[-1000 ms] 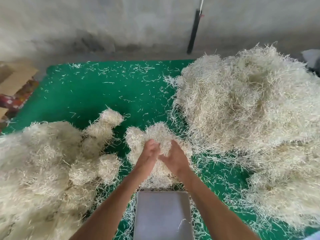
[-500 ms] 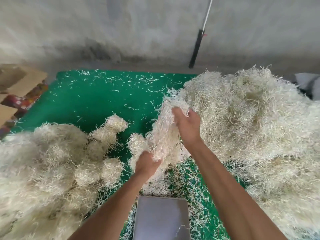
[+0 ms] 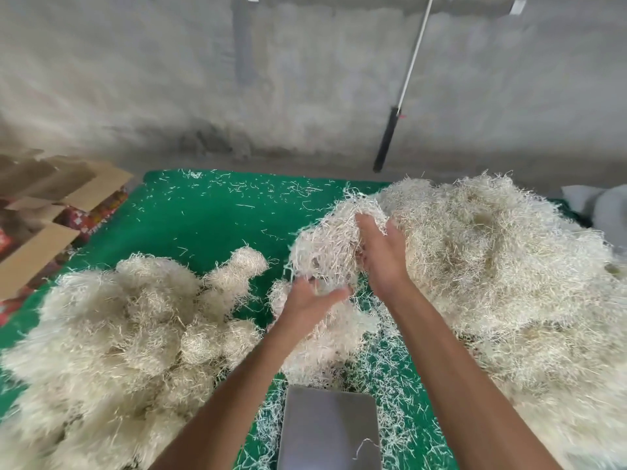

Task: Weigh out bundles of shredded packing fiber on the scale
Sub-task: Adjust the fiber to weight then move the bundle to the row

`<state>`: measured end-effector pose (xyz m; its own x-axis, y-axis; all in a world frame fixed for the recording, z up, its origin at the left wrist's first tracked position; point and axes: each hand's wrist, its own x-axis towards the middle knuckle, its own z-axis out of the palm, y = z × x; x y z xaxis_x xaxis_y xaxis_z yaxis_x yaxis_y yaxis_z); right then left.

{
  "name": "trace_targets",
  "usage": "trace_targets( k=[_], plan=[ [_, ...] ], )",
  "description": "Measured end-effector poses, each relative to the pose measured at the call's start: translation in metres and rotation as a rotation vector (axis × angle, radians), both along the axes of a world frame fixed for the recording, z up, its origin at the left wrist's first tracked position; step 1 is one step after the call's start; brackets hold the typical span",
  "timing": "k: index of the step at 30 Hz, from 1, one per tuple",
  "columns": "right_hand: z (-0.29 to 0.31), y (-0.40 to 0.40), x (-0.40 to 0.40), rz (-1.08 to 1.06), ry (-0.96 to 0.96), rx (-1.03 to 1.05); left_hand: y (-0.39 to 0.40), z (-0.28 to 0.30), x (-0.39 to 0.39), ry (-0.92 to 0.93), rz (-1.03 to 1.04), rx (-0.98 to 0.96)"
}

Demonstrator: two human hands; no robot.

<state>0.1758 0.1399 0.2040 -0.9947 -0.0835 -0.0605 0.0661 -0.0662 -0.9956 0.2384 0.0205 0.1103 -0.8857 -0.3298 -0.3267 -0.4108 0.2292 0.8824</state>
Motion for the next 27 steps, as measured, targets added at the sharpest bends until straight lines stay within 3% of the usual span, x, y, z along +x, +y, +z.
trace_targets(
  k=[2, 5, 6, 11, 15, 21, 23, 26, 27],
  plan=[
    [0.002, 0.003, 0.017, -0.012, -0.021, -0.074, -0.004, 0.024, 0.019, 0.081, -0.042, 0.244],
    [0.014, 0.017, 0.043, -0.013, -0.054, -0.196, -0.006, 0.052, 0.057, 0.195, -0.126, 0.867],
    [0.020, 0.020, 0.047, -0.010, -0.071, -0.222, -0.010, 0.052, 0.065, 0.205, -0.136, 0.923],
    [0.045, 0.034, 0.077, -0.050, -0.028, -0.245, -0.008, 0.045, 0.111, 0.127, -0.292, 0.760],
    [0.033, 0.035, 0.102, -0.006, -0.043, -0.187, -0.003, 0.033, 0.136, 0.081, -0.218, 0.692],
    [-0.016, 0.045, 0.146, 0.012, -0.112, 0.011, -0.015, -0.004, 0.156, 0.065, 0.086, 1.163],
    [-0.044, 0.053, 0.161, 0.014, -0.160, 0.126, -0.014, -0.020, 0.164, 0.041, 0.086, 1.038],
    [-0.091, 0.072, 0.182, 0.088, -0.242, 0.424, -0.009, -0.060, 0.178, -0.089, -0.075, 0.188],
    [-0.108, 0.081, 0.188, 0.129, -0.260, 0.570, -0.009, -0.071, 0.183, -0.151, -0.101, 0.047]
  ],
)
